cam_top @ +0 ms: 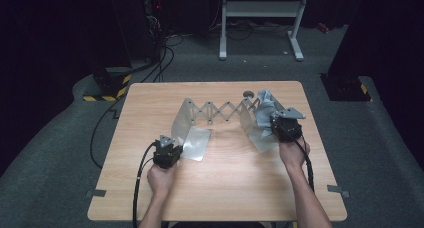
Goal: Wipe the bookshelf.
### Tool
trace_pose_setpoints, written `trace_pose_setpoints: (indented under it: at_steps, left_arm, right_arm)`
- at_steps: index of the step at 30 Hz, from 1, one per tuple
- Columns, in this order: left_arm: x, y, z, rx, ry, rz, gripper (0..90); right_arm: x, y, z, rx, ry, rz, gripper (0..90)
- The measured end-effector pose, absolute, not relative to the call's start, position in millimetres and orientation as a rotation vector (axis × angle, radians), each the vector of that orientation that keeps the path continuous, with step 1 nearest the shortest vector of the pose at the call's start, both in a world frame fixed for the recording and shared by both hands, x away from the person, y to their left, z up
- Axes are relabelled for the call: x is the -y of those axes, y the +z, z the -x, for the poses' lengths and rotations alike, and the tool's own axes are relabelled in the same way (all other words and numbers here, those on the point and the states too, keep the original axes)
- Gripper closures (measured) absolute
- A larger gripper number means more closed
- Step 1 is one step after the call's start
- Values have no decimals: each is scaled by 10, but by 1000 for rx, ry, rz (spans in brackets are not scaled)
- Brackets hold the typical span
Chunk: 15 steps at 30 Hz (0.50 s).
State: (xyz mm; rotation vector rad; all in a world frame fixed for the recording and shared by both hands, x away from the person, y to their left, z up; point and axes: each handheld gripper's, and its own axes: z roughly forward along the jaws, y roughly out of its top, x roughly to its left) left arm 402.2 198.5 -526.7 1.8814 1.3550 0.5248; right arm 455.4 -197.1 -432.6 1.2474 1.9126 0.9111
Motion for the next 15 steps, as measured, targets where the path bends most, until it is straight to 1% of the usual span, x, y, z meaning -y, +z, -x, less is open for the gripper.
trace_pose_setpoints:
  at_steps: [7,15]
  left_arm:
    - [-1988,-5267,-4023,-1355,522,-1880,868]
    - [-1988,-5267,-4023,-1357,519,-1877,868]
  right_arm:
    - [1912,-4306,-4609,-1917,887,-1231,780]
    - [1876,-4458,-4744,-1960,826,-1255,781]
